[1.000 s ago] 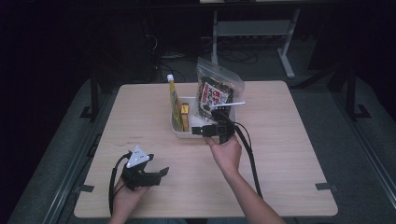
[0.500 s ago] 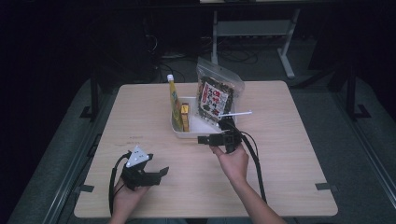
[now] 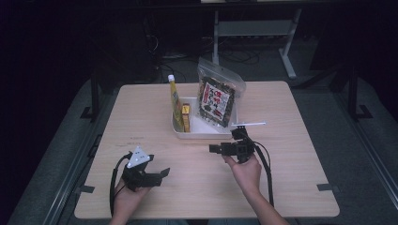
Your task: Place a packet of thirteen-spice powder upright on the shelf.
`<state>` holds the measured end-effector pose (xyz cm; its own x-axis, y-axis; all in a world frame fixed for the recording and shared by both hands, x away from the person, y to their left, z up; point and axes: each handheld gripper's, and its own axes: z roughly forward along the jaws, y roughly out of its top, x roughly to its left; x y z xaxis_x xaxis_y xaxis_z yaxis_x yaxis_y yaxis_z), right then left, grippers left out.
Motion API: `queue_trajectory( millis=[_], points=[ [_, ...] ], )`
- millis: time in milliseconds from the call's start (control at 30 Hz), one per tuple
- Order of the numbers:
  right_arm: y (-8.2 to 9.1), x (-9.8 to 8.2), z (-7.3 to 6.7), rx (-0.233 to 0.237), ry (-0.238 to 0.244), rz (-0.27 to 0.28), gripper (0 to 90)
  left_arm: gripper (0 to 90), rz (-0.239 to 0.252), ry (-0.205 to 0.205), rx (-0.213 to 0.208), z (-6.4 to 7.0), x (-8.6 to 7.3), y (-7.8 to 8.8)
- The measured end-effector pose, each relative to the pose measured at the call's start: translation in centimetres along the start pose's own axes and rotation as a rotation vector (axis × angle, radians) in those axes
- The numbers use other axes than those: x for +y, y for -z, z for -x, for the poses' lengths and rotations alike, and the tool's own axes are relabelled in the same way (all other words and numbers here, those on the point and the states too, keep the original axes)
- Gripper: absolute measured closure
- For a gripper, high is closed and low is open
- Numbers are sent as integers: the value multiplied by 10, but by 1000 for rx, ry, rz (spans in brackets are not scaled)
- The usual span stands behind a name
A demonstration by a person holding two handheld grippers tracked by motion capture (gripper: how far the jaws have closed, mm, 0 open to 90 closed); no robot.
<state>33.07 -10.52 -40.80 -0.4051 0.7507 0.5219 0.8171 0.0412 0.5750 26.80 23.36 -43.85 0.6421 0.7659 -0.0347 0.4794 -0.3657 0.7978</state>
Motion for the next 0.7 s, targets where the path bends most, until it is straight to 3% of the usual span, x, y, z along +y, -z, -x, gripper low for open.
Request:
queue_trajectory(
  millis=[700],
  points=[
    [17, -39, 30, -6, -25, -25, 371, 167, -6, 1, -7, 1, -1, -1]
  ],
)
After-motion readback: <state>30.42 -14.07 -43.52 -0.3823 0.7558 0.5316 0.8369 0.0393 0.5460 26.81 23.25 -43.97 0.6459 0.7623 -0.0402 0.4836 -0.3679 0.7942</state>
